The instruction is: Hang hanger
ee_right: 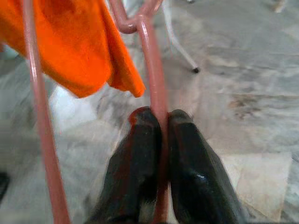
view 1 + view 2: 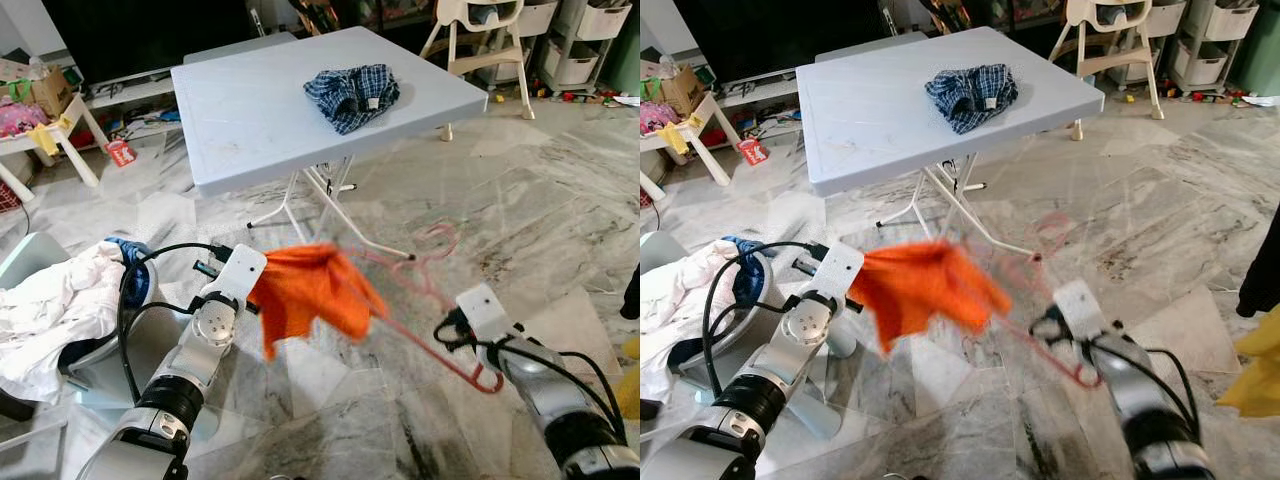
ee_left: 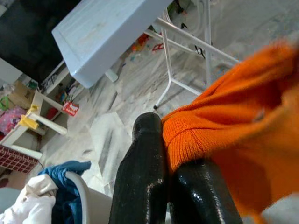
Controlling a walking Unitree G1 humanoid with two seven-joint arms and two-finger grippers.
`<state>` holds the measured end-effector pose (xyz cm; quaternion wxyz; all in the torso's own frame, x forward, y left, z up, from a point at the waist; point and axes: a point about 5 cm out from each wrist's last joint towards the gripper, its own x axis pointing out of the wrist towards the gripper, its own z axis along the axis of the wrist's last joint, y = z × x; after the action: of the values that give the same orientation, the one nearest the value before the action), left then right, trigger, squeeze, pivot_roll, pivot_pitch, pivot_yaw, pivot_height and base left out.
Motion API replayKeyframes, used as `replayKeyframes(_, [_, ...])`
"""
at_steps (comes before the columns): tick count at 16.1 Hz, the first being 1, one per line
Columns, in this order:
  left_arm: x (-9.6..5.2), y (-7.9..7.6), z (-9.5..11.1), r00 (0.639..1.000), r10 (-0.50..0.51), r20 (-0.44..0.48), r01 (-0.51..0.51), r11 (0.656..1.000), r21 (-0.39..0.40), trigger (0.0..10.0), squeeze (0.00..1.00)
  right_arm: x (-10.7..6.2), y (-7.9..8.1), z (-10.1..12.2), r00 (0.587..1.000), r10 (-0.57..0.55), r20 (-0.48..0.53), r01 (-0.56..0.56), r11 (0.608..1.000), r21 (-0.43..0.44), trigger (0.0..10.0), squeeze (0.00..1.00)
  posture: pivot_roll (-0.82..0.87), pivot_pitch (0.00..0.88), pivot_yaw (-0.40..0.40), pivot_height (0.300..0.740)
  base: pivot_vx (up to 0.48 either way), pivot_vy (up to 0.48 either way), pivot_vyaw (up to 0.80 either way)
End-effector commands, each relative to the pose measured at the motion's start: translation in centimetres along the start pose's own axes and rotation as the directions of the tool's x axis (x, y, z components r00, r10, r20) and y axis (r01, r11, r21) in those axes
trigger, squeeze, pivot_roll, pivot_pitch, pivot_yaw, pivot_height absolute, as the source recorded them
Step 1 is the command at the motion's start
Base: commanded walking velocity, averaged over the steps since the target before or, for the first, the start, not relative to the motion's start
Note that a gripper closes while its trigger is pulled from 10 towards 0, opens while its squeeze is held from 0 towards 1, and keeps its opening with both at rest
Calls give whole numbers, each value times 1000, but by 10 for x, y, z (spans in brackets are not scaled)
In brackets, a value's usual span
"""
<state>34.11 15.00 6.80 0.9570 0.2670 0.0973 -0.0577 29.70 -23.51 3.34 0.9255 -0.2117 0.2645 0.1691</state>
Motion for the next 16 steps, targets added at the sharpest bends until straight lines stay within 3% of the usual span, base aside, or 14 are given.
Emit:
replayKeyframes(1, [1, 8, -3, 999, 30, -19, -29, 1000, 6, 10000, 0, -4, -1, 3, 998, 67, 16, -66, 996, -54, 10000, 0, -140, 0, 158, 740, 0, 0, 0])
replayKeyframes(3, [2, 6, -4, 999, 17, -31, -17, 1000, 13, 10000, 0, -17, -4, -6, 986, 167, -16, -168, 979, -111, 10000, 0, -147, 0, 163, 740, 0, 0, 0])
replayKeyframes(5, [1, 0, -7, 999, -3, -41, 4, 1000, 21, 10000, 0, -24, -11, -9, 981, 189, -37, -193, 970, -151, 10000, 0, -152, 0, 166, 740, 0, 0, 0])
replayKeyframes(9, [-5, -6, -20, 997, -9, -75, 12, 999, 33, 10000, 0, -26, -38, 1, 999, 14, -45, -21, 984, -176, 10000, 0, -154, 0, 159, 740, 0, 0, 0])
replayKeyframes(16, [-17, -3, -55, 978, 49, -204, -44, 999, 30, 10000, 0, -32, -28, 15, 976, 216, -19, -213, 941, -264, 10000, 0, -160, 0, 135, 740, 0, 0, 0])
